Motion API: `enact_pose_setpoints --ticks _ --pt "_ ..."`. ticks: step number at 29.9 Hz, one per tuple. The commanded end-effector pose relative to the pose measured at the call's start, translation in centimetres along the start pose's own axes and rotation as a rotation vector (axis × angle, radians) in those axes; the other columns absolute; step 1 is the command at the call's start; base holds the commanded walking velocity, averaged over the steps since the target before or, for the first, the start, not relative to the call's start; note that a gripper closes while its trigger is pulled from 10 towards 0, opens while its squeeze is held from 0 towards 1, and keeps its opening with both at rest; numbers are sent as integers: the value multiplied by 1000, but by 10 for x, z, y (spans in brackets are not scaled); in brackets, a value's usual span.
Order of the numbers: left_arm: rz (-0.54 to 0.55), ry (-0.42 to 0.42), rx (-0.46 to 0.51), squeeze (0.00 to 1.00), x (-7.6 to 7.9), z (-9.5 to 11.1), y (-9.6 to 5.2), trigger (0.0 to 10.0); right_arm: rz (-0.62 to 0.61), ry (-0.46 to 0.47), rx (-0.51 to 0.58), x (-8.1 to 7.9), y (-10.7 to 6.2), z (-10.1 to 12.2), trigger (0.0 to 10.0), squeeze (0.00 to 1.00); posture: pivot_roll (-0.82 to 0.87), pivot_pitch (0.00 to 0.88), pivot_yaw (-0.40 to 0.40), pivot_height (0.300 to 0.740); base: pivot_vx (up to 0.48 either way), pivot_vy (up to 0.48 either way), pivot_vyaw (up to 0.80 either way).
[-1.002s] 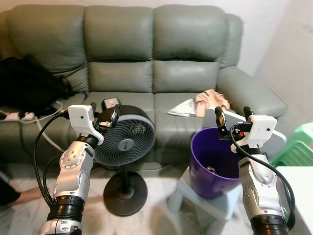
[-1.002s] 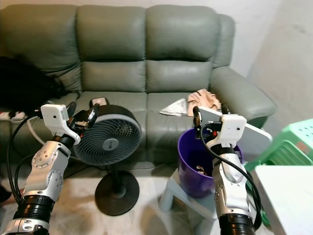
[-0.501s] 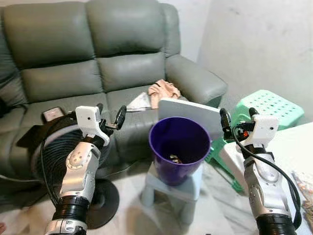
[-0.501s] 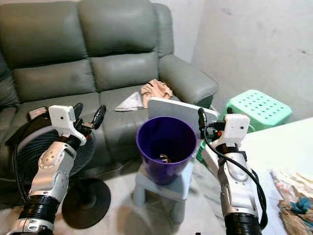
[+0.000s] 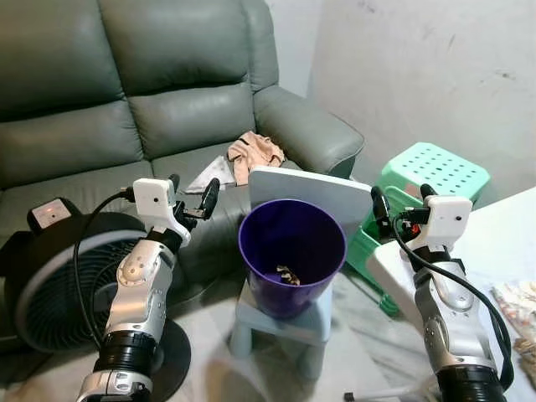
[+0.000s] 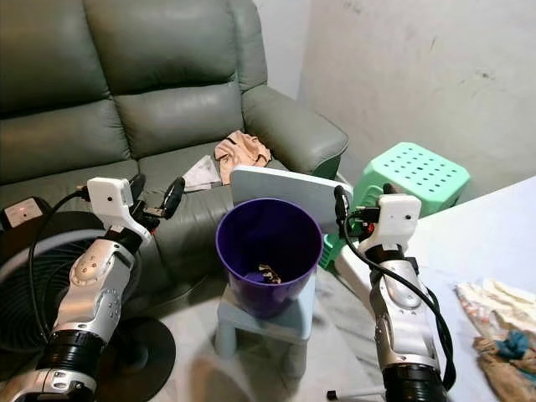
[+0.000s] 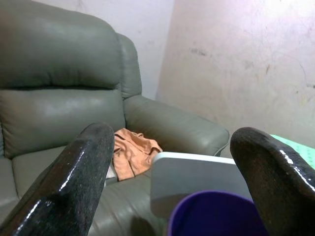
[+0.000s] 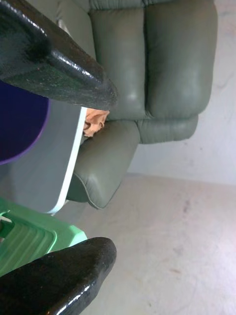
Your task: Picking trash to rubbish bin
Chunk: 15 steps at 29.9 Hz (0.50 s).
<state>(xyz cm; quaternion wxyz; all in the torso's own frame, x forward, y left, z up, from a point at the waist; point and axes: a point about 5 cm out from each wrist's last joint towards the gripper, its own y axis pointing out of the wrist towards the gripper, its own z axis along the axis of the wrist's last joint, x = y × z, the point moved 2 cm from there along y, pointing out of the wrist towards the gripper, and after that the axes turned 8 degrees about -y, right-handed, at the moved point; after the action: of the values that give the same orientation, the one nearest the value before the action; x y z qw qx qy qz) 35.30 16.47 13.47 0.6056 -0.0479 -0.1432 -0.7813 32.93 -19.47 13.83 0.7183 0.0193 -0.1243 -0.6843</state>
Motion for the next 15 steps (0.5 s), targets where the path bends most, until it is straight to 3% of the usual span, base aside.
enact_pose_setpoints --ticks 1,15 --pt "-19 4 -1 0 7 0 4 10000 -11 -11 0 6 0 2 10000 0 6 0 -11 715 0 0 -744" --pt "-21 12 -3 0 7 0 5 10000 -12 -20 -3 7 0 2 10000 0 4 0 -15 715 0 0 -737"
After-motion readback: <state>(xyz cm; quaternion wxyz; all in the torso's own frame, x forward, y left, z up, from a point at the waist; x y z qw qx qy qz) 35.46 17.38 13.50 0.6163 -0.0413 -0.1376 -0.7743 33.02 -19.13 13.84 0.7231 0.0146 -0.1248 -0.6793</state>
